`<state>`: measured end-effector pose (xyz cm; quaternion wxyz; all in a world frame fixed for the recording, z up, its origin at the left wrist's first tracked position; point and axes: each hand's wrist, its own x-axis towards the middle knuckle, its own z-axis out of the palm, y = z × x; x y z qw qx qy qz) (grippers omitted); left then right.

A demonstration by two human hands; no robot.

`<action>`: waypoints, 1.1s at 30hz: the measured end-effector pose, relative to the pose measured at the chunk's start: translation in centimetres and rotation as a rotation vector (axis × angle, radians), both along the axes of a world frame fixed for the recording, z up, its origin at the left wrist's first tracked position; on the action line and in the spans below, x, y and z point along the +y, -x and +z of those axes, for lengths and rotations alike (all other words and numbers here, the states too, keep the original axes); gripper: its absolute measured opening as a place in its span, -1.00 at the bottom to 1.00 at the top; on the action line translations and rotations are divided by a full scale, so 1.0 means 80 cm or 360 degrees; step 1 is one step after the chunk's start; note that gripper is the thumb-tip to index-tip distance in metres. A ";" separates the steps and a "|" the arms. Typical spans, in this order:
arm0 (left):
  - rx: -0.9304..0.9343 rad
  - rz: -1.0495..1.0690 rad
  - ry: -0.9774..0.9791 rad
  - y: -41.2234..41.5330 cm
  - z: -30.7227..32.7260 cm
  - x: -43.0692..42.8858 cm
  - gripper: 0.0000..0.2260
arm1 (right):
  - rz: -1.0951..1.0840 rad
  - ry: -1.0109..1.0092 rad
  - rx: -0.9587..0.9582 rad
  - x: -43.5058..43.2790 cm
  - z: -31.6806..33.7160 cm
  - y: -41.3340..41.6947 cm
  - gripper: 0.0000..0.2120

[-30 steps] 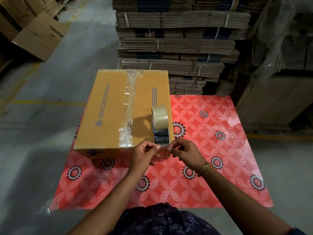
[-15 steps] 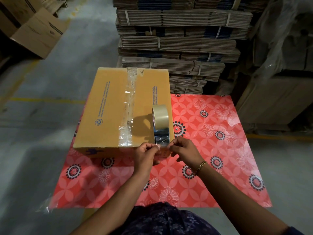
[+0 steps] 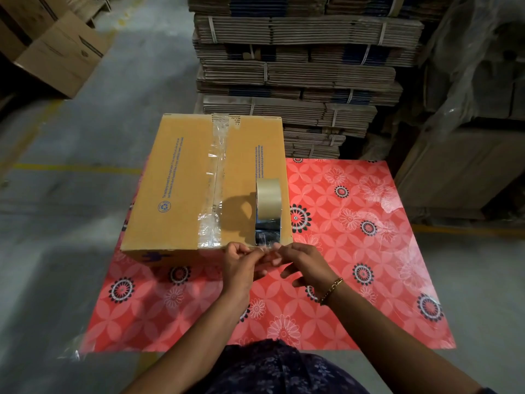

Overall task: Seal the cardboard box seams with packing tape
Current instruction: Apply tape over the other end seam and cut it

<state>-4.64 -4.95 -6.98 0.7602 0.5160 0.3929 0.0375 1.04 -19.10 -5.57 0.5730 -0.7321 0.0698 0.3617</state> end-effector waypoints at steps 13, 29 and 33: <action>0.0071 -0.0234 0.0096 0.003 0.005 -0.001 -0.80 | -0.0287 -0.0131 -0.0059 0.024 -0.002 0.009 -0.89; -0.0035 -0.0522 0.0026 -0.006 -0.019 0.016 -0.85 | -0.0071 -0.0020 -0.0161 0.007 -0.010 -0.002 -0.79; -0.0019 -0.0623 -0.0253 -0.002 -0.027 0.021 -0.85 | -0.0010 0.0216 -0.0477 0.008 -0.016 0.001 -0.77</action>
